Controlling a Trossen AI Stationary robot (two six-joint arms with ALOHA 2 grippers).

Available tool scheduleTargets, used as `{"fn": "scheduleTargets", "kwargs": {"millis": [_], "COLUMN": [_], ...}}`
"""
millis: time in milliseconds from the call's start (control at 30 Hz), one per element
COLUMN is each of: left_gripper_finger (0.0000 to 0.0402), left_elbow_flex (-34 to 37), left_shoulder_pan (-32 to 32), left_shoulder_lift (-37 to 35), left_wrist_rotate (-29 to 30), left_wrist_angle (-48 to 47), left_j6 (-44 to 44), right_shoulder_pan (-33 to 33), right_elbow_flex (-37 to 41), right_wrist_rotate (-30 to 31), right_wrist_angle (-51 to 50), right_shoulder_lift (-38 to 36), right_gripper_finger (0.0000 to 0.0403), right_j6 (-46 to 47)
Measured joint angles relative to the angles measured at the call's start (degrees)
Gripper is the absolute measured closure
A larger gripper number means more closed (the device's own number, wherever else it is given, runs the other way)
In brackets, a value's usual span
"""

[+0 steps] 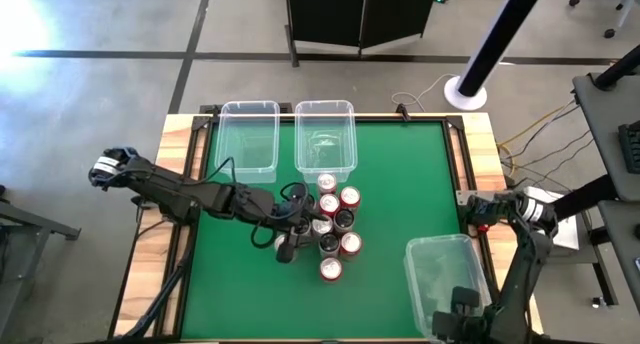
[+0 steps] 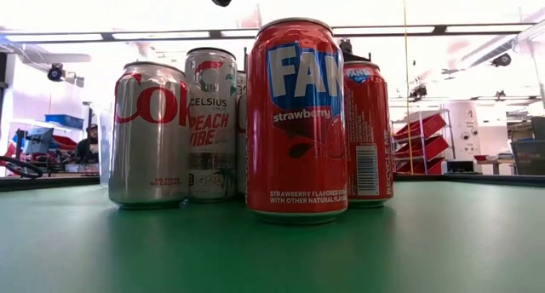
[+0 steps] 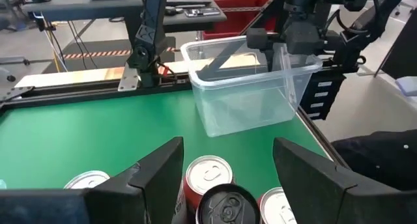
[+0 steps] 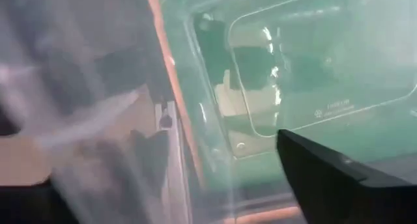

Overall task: Sort soda cans
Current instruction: Move the bottom transparent bin to the top right of the table

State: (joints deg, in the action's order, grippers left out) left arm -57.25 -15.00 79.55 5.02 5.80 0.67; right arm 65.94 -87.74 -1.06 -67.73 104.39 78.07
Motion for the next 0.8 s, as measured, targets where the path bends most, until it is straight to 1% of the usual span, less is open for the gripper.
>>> {"fn": "scheduleTargets", "kwargs": {"millis": [133, 233, 300, 367, 433, 567, 667, 800], "left_gripper_finger": [0.018, 0.018, 0.018, 0.018, 0.018, 0.018, 0.018, 0.018], "left_elbow_flex": [0.0, 0.0, 0.0, 0.0, 0.0, 0.1, 0.7, 0.9], "left_shoulder_pan": [-0.3, -0.3, -0.3, -0.3, -0.8, -2.5, -4.2, -7.0], "left_shoulder_lift": [-0.1, -0.2, -0.2, -0.2, -0.2, -0.2, 0.0, 0.0], "left_wrist_rotate": [0.0, 0.0, 0.1, 0.3, 0.5, 0.5, 0.9, 4.4], "left_wrist_angle": [0.2, 0.2, 0.1, 0.1, -0.4, -2.9, -3.5, -3.4], "left_j6": [-2.6, -3.7, -4.5, -4.7, -4.3, -1.4, -0.7, -0.6], "right_shoulder_pan": [-2.9, -5.9, -8.4, -11.4, -14.6, -20.6, -25.5, -32.8], "right_elbow_flex": [0.0, 0.0, 0.0, 0.0, 0.0, 0.1, 0.5, 2.5], "right_wrist_rotate": [0.0, 0.2, 2.0, 4.6, 6.2, 12.1, 17.4, 19.5], "right_wrist_angle": [-1.1, -2.5, -5.8, -10.1, -13.3, -21.4, -22.0, -21.3], "right_shoulder_lift": [-0.7, -1.8, -3.6, -6.0, -8.6, -13.6, -17.7, -23.0], "right_gripper_finger": [0.0235, 0.0317, 0.0369, 0.0383, 0.0388, 0.0392, 0.0392, 0.0393], "right_j6": [-5.4, -12.2, -16.2, -19.0, -22.1, -29.8, -36.9, -47.7]}}
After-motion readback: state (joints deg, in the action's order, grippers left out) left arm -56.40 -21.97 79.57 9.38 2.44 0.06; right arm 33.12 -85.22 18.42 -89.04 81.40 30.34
